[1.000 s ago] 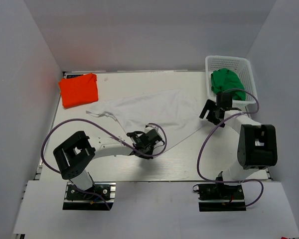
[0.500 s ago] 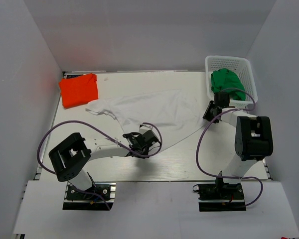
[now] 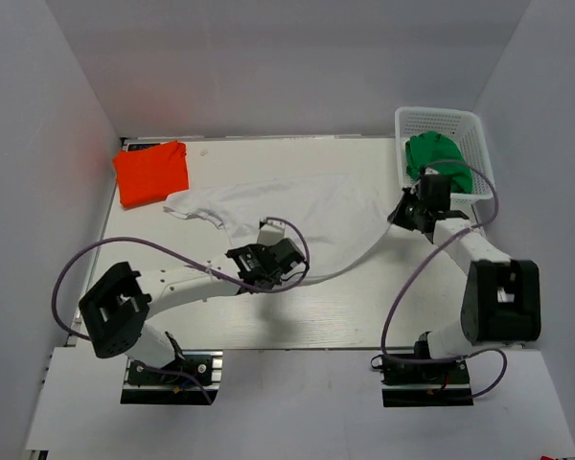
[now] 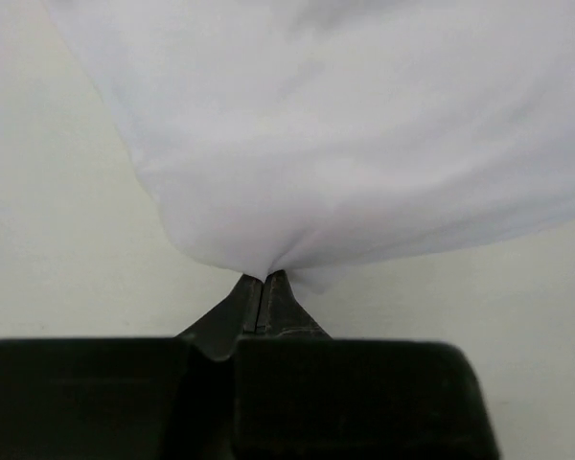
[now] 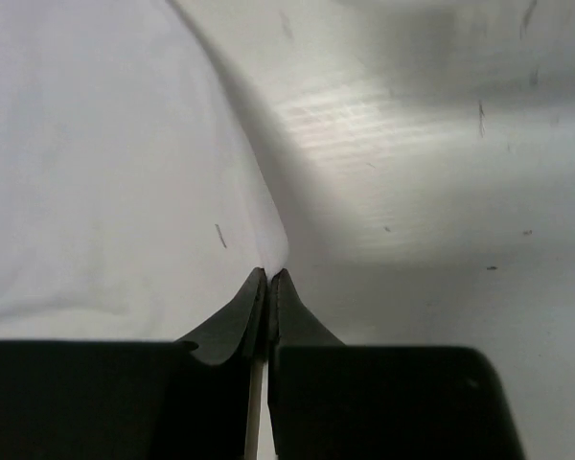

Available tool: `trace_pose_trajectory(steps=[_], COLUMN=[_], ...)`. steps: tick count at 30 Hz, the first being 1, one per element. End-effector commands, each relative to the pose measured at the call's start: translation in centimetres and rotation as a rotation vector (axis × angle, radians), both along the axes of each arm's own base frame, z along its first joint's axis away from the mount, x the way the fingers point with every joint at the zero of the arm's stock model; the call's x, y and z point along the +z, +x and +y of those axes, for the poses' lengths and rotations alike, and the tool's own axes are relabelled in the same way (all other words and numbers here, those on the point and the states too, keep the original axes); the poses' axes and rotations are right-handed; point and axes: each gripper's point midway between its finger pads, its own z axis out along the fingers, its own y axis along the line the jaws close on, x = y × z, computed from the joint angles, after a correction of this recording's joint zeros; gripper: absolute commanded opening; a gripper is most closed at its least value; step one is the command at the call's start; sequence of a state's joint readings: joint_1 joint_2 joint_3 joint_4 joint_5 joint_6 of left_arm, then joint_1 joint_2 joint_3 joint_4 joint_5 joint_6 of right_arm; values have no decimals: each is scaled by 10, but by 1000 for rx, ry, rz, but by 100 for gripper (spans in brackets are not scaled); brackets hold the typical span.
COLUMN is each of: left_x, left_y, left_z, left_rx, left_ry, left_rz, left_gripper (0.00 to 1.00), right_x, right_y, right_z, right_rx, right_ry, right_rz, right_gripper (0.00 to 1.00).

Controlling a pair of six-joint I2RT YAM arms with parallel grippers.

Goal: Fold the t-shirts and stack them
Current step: Flatten out the tshirt

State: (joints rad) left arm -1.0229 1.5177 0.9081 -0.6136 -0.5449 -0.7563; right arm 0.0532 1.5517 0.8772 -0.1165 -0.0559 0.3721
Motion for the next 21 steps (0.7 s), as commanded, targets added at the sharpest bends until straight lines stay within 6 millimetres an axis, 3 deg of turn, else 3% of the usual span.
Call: trace_pose_trajectory(steps=[1,2,4,5,7,8,10,11,14,15,17,18,20,21], left_x=[112,133,185,215,266,290,335,362,406,425,448,468,480,496], left_y=[46,52,63,63,64,59,51,41,19,12,-6,-17,-31,-40], left_z=[-2,6,8,16,14,23,19,33,40,46,43,50,44,50], left_rx=[109,113,153,131,116,74,-5,-35,-136,-153,-264,-296,-399,-425], left_ry=[-130,-100,-171,-173,-264,-275,-401,-434,-561,-597,-665,-701,-724,-746], left_rz=[-318,-386,-506,-567,-673,-725,-806,-872,-950,-982,-1001,-1032,-1030,-1055], left_gripper=[0,0,0,0,0,0,0,0,0,0,0,0,0,0], right_x=[88,136,173,215,243,277,311,336,370,394,409,433,447,464], right_y=[18,18,12,12,3,-2,-12,-23,-36,-45,-55,-67,-81,-92], right_z=[17,20,19,18,16,15,9,6,-1,-4,-3,-5,-8,-10], right_rx=[91,101,108,108,103,96,66,56,24,19,39,36,24,15], right_ry=[36,41,35,33,27,28,22,18,0,-10,-25,-30,-42,-46], right_rz=[-281,-404,-485,-581,-631,-707,-792,-861,-928,-970,-998,-1054,-1085,-1126], right_gripper=[0,0,0,0,0,0,0,0,0,0,0,0,0,0])
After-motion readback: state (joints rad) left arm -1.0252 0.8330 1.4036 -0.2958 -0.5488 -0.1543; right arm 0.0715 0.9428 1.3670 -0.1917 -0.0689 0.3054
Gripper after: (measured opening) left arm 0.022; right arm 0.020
